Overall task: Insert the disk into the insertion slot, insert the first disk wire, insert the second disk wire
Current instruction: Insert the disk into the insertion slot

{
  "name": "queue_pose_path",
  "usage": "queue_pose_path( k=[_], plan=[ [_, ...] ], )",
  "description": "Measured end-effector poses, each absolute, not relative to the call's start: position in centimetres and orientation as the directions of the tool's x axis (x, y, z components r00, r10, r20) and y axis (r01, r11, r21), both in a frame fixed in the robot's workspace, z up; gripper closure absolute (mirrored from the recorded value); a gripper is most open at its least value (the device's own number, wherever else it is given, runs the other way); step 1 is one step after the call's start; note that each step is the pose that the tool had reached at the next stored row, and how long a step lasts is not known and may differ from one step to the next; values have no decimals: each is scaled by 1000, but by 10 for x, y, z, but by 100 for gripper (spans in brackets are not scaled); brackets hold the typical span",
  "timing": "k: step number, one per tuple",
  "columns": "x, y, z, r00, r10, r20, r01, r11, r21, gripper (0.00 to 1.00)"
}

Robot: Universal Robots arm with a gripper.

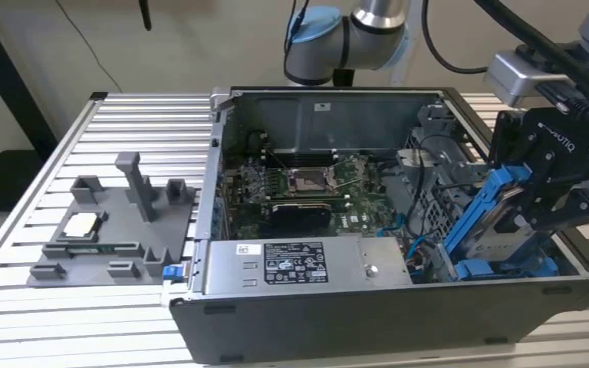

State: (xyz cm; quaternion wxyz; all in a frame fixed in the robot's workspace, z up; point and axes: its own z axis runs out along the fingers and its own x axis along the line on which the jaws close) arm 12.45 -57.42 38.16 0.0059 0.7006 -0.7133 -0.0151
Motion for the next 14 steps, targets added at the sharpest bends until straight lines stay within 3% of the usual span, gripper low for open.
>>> queue_pose_path(
  k=[14],
  plan=[
    [124,-574,378,-18,-1000,-13,-999,18,30,66]
  ],
)
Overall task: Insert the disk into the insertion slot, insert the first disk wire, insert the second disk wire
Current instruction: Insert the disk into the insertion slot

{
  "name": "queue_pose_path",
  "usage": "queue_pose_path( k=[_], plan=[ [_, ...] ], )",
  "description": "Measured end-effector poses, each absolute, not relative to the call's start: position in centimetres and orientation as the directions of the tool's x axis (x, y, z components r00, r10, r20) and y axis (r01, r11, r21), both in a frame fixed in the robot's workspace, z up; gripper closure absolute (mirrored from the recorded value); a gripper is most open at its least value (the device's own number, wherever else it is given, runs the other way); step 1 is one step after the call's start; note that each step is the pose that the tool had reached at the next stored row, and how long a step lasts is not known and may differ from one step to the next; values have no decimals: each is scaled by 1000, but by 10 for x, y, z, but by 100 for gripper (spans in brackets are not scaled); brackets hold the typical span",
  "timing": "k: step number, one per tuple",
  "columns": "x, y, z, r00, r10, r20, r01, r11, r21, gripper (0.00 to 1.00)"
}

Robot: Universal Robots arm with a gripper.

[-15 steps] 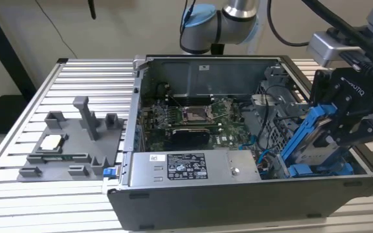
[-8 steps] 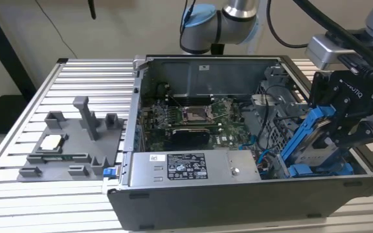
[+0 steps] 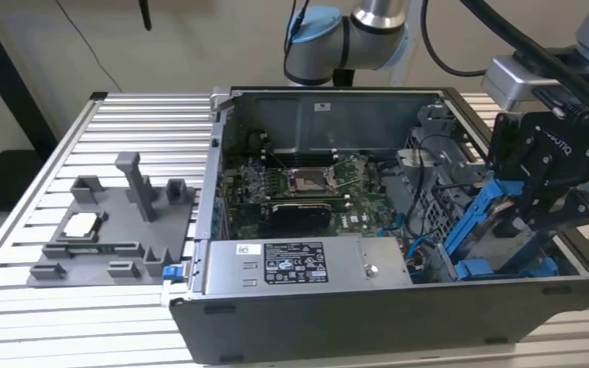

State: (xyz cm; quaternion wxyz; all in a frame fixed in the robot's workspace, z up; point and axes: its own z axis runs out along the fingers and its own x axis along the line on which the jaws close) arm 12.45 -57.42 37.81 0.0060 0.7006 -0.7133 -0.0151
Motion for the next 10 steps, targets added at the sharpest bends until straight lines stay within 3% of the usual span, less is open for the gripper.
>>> queue_pose_path(
  k=[1,2,10],
  plan=[
    [124,-574,378,-18,-1000,-13,-999,18,30,66],
    [125,-574,378,-18,-1000,-13,-999,18,30,59],
    [124,-574,380,-18,-1000,-13,-999,18,30,59]
  ],
)
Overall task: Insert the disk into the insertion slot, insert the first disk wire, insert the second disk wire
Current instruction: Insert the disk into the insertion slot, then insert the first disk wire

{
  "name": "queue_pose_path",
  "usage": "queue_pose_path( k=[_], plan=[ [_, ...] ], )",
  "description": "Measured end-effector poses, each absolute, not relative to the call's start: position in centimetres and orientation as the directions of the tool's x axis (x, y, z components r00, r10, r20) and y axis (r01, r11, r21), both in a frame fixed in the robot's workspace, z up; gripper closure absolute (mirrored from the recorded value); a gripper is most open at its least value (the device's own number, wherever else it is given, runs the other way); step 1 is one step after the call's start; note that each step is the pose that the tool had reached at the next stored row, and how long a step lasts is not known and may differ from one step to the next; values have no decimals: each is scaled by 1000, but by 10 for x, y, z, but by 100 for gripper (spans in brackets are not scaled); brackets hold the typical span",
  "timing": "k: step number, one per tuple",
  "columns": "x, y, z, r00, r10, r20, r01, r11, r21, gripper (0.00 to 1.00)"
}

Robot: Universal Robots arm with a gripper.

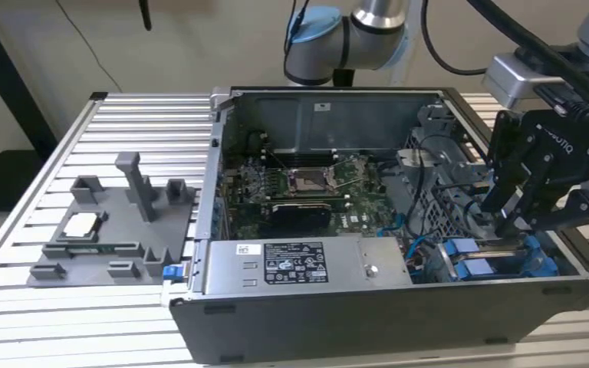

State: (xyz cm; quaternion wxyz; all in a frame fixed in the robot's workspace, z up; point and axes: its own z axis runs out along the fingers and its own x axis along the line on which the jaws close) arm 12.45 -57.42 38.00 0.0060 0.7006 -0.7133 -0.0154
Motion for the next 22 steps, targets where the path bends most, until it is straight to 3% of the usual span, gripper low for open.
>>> queue_pose_path(
  k=[22],
  plan=[
    [123,-569,399,-18,-1000,-13,-999,18,30,59]
  ],
)
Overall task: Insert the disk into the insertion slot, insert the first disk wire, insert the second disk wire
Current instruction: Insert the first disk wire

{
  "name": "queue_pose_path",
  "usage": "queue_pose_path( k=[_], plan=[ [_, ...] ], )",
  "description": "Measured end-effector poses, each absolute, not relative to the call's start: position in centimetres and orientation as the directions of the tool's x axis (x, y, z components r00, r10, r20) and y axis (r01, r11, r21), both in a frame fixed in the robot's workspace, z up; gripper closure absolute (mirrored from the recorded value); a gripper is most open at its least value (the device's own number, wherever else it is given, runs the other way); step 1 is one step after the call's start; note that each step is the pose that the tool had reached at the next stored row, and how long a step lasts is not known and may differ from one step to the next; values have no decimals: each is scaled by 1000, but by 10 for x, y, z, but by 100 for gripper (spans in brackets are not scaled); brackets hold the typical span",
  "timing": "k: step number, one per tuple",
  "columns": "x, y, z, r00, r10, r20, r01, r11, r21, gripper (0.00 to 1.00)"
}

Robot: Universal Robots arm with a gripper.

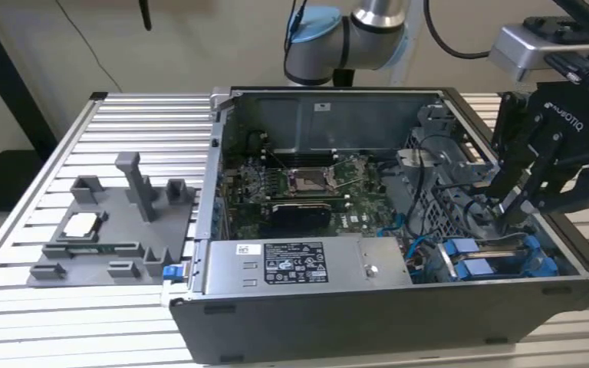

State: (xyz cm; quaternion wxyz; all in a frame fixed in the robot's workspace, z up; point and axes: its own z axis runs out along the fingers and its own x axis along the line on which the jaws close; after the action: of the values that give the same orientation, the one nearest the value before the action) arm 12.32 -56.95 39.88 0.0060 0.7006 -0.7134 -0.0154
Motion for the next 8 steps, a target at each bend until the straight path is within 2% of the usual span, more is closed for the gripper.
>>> queue_pose_path(
  k=[8],
  plan=[
    [121,-564,416,-18,-1000,-13,-999,18,30,59]
  ],
)
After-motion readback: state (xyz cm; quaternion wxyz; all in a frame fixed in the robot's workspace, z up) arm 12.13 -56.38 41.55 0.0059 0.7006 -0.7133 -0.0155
